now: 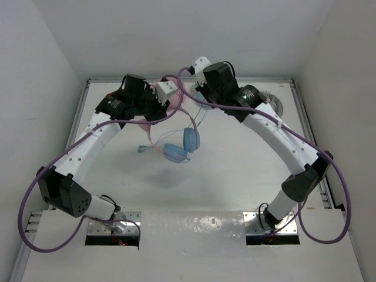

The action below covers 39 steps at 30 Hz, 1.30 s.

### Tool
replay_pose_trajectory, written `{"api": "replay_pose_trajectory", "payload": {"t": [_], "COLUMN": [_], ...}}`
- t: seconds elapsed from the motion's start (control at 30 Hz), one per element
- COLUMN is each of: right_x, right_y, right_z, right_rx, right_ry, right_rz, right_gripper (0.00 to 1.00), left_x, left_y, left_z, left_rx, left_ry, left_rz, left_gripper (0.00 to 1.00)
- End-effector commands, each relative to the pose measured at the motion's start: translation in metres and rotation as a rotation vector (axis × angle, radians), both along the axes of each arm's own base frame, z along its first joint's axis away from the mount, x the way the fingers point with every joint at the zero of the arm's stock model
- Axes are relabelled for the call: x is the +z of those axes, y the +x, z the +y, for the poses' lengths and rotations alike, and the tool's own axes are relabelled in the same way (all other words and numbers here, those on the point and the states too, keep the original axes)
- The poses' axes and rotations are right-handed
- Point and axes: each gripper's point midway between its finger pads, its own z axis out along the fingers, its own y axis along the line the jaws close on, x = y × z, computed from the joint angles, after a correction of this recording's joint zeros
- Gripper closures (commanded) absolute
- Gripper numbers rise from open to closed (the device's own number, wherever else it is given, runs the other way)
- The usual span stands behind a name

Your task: Wrap the headphones

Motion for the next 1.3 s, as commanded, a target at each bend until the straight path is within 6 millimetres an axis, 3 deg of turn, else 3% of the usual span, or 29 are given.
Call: {"api": "replay_pose_trajectory", "payload": {"t": [0.0, 0.23, 0.33, 0.47, 0.6, 0.63, 0.7, 0.73, 0.77, 0.8, 0.83, 0.87, 0.9, 0.97, 1.0, 1.03, 1.07, 1.13, 1.23, 1.27], "right_x": [0.028, 0.054, 0.065, 0.077, 0.055, 0.038, 0.037, 0.014, 0.008, 0.020, -0.004, -0.013, -0.031, -0.035, -0.056, -0.063, -0.066, -0.091, -0.101, -0.113], "right_y": [0.008, 0.010, 0.012, 0.004, -0.006, -0.013, -0.024, -0.030, -0.034, -0.040, -0.046, -0.052, -0.061, -0.068, -0.073, -0.074, -0.072, -0.070, -0.061, -0.056], "right_z": [0.012, 0.020, 0.018, 0.007, -0.003, 0.000, -0.003, -0.004, -0.006, -0.008, -0.006, -0.002, 0.009, 0.020, 0.023, 0.027, 0.032, 0.038, 0.052, 0.061], "right_rx": [0.035, 0.069, 0.060, 0.032, 0.032, 0.054, 0.058, 0.058, 0.039, 0.040, 0.047, 0.053, 0.098, 0.102, 0.107, 0.097, 0.097, 0.091, 0.065, 0.054], "right_ry": [0.130, 0.230, 0.231, 0.221, 0.138, 0.109, 0.106, 0.084, 0.106, 0.170, 0.171, 0.207, 0.220, 0.289, 0.286, 0.324, 0.359, 0.363, 0.402, 0.404], "right_rz": [-0.121, -0.211, -0.224, -0.219, -0.146, -0.113, -0.131, -0.100, -0.096, -0.137, -0.101, -0.086, -0.062, -0.083, -0.053, -0.037, -0.044, -0.005, 0.020, 0.048], "right_gripper": [1.00, 1.00, 1.00, 1.00, 1.00, 1.00, 1.00, 1.00, 1.00, 1.00, 1.00, 1.00, 1.00, 1.00, 1.00, 1.00, 1.00, 1.00, 1.00, 1.00], "left_x": [0.054, 0.062, 0.065, 0.062, 0.064, 0.067, 0.076, 0.081, 0.085, 0.089, 0.088, 0.088, 0.092, 0.091, 0.093, 0.095, 0.096, 0.098, 0.096, 0.096], "left_y": [-0.019, -0.022, -0.002, 0.031, 0.051, 0.055, 0.066, 0.068, 0.073, 0.076, 0.079, 0.081, 0.082, 0.085, 0.087, 0.088, 0.088, 0.088, 0.084, 0.083], "left_z": [-0.024, -0.026, -0.020, 0.003, 0.018, 0.022, 0.039, 0.046, 0.058, 0.064, 0.069, 0.078, 0.080, 0.085, 0.086, 0.086, 0.085, 0.083, 0.076, 0.074], "left_rx": [-0.096, -0.127, 0.032, 0.283, 0.486, 0.516, 0.622, 0.654, 0.720, 0.755, 0.787, 0.836, 0.847, 0.882, 0.886, 0.892, 0.894, 0.890, 0.899, 0.896], "left_ry": [-0.159, -0.168, -0.194, -0.168, -0.226, -0.250, -0.353, -0.386, -0.440, -0.465, -0.479, -0.512, -0.534, -0.573, -0.585, -0.597, -0.603, -0.618, -0.669, -0.678], "left_rz": [-0.048, -0.049, -0.049, -0.075, -0.029, -0.024, -0.002, -0.005, 0.008, 0.009, 0.022, 0.053, 0.061, 0.096, 0.100, 0.099, 0.104, 0.123, 0.186, 0.203], "left_gripper": [1.00, 1.00, 1.00, 1.00, 1.00, 1.00, 1.00, 1.00, 1.00, 1.00, 1.00, 1.00, 1.00, 1.00, 1.00, 1.00, 1.00, 1.00, 1.00, 1.00]}}
